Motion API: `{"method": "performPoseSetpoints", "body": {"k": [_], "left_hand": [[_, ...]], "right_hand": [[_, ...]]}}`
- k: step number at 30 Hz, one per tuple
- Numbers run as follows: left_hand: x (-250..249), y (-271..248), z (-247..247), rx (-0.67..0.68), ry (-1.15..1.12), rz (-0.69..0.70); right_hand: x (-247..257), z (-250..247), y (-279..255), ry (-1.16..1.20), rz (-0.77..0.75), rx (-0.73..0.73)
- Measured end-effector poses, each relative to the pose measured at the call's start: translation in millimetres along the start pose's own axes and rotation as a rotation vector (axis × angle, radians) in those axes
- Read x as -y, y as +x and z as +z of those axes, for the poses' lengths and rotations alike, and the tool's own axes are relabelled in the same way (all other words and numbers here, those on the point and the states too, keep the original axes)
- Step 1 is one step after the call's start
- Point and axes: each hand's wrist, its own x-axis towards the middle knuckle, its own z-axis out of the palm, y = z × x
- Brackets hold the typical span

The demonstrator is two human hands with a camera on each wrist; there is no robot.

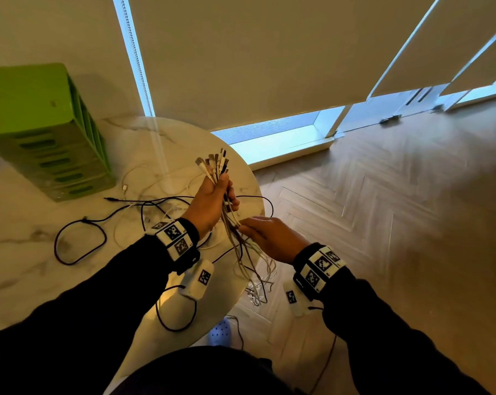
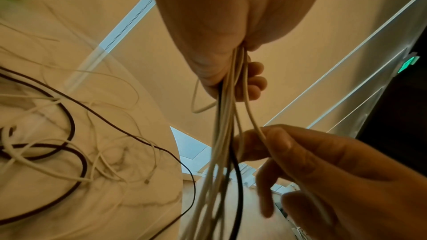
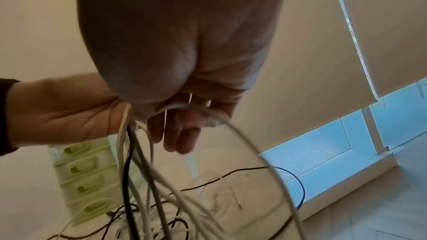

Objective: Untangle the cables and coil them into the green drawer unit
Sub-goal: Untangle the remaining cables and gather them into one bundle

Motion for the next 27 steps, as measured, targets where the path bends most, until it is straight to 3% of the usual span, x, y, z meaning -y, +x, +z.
{"method": "performPoseSetpoints", "body": {"k": [7,10,12,15,16,17,21,22,24,27], "left_hand": [[2.3,7.1,-7.2,-0.12,0.084,0.006],[0.8,9.2,-14.5,-0.144,0.032,-0.02],[-4.6,11.5,-21.7,-0.113,-0.091,-0.044],[-16.4,11.2,-30.3,-0.054,-0.224,-0.06],[-20.2,9.3,-30.5,-0.032,-0.232,-0.06],[-23.3,7.1,-30.2,-0.005,-0.229,-0.062],[-33.8,-4.3,-19.2,0.131,-0.21,-0.073],[-37.1,-7.0,-17.1,0.164,-0.21,-0.073],[-46.0,-10.7,-16.4,0.219,-0.201,-0.082],[-61.4,-12.3,-28.4,0.244,-0.194,-0.103]], "right_hand": [[3.5,-21.8,0.8,0.082,0.07,-0.139],[-23.3,-25.7,-0.1,0.207,0.323,-0.149],[-49.0,-24.0,-6.9,0.108,0.566,0.114],[-65.4,-14.9,-22.9,-0.264,0.776,0.734],[-64.1,-12.0,-25.2,-0.281,0.786,0.819],[-60.0,-9.9,-23.3,-0.206,0.766,0.803],[-29.5,-8.2,11.4,0.126,0.395,0.397],[-16.3,-6.6,22.5,0.193,0.33,0.356],[8.3,-0.4,42.5,0.335,0.298,0.379],[26.8,15.5,54.9,0.482,0.328,0.557]]}}
